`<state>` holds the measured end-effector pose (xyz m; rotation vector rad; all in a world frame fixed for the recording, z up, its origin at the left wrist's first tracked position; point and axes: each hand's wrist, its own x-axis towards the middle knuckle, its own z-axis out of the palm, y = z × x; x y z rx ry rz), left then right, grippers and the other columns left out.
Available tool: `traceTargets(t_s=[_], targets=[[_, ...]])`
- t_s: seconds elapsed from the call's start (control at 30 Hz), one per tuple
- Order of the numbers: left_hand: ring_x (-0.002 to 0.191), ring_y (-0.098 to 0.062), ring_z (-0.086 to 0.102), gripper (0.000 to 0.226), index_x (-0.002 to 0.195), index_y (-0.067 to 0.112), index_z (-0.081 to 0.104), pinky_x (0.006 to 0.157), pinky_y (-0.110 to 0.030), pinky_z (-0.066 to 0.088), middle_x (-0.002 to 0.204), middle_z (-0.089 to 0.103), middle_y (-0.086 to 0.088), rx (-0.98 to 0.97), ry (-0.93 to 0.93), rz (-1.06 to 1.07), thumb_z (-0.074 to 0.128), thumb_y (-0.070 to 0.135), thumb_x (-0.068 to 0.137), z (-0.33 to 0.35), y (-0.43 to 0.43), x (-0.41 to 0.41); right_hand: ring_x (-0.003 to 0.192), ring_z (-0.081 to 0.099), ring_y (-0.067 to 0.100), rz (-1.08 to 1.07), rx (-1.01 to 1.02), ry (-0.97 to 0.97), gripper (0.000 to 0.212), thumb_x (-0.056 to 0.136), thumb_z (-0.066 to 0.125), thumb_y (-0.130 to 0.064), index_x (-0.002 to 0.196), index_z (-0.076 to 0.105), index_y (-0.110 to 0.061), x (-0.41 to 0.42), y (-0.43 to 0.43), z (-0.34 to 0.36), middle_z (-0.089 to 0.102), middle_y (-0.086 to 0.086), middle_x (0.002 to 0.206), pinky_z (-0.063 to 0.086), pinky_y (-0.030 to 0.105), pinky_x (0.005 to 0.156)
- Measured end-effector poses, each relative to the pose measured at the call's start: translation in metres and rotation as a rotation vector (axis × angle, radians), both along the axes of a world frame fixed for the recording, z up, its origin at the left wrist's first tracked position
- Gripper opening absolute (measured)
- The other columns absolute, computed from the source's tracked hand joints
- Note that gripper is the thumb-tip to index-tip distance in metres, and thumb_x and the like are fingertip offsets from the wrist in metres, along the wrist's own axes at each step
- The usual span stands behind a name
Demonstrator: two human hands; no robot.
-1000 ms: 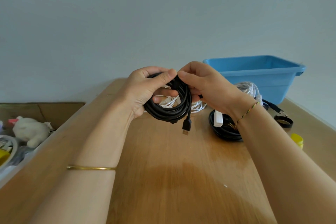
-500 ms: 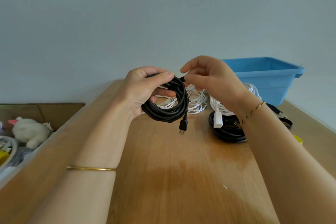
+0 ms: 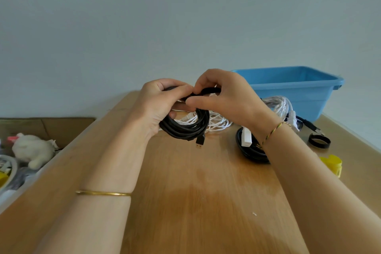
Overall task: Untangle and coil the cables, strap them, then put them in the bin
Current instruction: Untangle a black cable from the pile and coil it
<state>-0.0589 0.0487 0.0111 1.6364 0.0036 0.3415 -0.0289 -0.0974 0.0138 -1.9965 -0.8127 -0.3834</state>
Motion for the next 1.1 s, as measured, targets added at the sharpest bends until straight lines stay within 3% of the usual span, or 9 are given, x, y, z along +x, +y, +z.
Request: traceTargets(t_s=[0.1, 0.2, 0.33, 0.6, 0.73, 0.97, 1.1], targets=[[0.054, -0.014, 0.068, 0.005, 0.083, 0.009, 0.069, 0.032, -0.015, 0.024, 0.068, 0.071, -0.005, -0.027, 0.001, -0.009, 0.066, 0.01, 0.087, 0.0, 0.0, 0.001, 0.07, 0.057, 0.002, -0.03, -0.04, -0.082, 0.006, 0.082, 0.068, -0.015, 0.079, 0.063, -0.014, 0.002, 0.001, 0.001, 0.064, -0.005, 0.075, 0.045, 0.015, 0.065], [0.052, -0.012, 0.067, 0.004, 0.087, 0.01, 0.07, 0.032, -0.015, 0.025, 0.072, 0.071, -0.005, -0.07, -0.008, 0.006, 0.066, 0.009, 0.086, 0.0, 0.0, 0.0, 0.059, 0.048, -0.004, -0.05, -0.049, -0.066, 0.008, 0.086, 0.062, -0.014, 0.079, 0.06, -0.013, 0.003, 0.0, 0.001, 0.054, -0.01, 0.068, 0.039, 0.008, 0.058], [0.05, -0.01, 0.066, 0.009, 0.094, 0.014, 0.071, 0.033, -0.014, 0.028, 0.073, 0.071, -0.002, -0.092, -0.025, 0.032, 0.066, 0.01, 0.087, 0.001, 0.001, 0.0, 0.056, 0.04, 0.004, -0.102, -0.048, -0.053, 0.009, 0.09, 0.057, -0.014, 0.084, 0.056, -0.008, 0.006, 0.0, -0.001, 0.045, -0.009, 0.066, 0.036, 0.009, 0.055], [0.053, -0.009, 0.065, 0.006, 0.091, 0.009, 0.071, 0.035, -0.014, 0.03, 0.071, 0.071, -0.002, -0.105, -0.038, 0.002, 0.066, 0.009, 0.087, 0.0, 0.002, 0.002, 0.059, 0.042, 0.005, -0.109, 0.068, 0.0, 0.009, 0.088, 0.059, -0.011, 0.081, 0.054, -0.008, 0.008, -0.001, -0.001, 0.049, -0.005, 0.067, 0.035, 0.013, 0.054], [0.055, -0.008, 0.065, 0.007, 0.091, 0.01, 0.071, 0.037, -0.014, 0.035, 0.075, 0.072, -0.001, -0.095, -0.01, -0.015, 0.066, 0.012, 0.087, -0.002, 0.002, 0.003, 0.061, 0.043, 0.009, -0.158, 0.033, -0.036, 0.008, 0.086, 0.058, -0.008, 0.08, 0.053, -0.007, 0.01, 0.002, -0.003, 0.049, -0.003, 0.067, 0.037, 0.019, 0.056], [0.06, -0.008, 0.062, 0.015, 0.099, 0.009, 0.072, 0.041, -0.015, 0.041, 0.086, 0.071, -0.003, -0.105, 0.044, -0.031, 0.07, 0.013, 0.084, 0.001, 0.002, 0.002, 0.063, 0.04, 0.01, -0.171, -0.018, -0.127, 0.006, 0.087, 0.054, -0.003, 0.082, 0.051, -0.004, 0.01, 0.003, -0.003, 0.047, -0.003, 0.07, 0.035, 0.016, 0.056], [0.053, -0.008, 0.055, 0.023, 0.104, 0.003, 0.069, 0.043, -0.018, 0.045, 0.09, 0.068, -0.007, -0.132, 0.067, -0.046, 0.07, 0.012, 0.083, 0.002, 0.001, 0.002, 0.063, 0.038, 0.011, -0.181, -0.062, -0.202, 0.01, 0.088, 0.05, 0.0, 0.081, 0.045, -0.005, 0.007, 0.004, -0.003, 0.043, -0.003, 0.069, 0.034, 0.022, 0.059]])
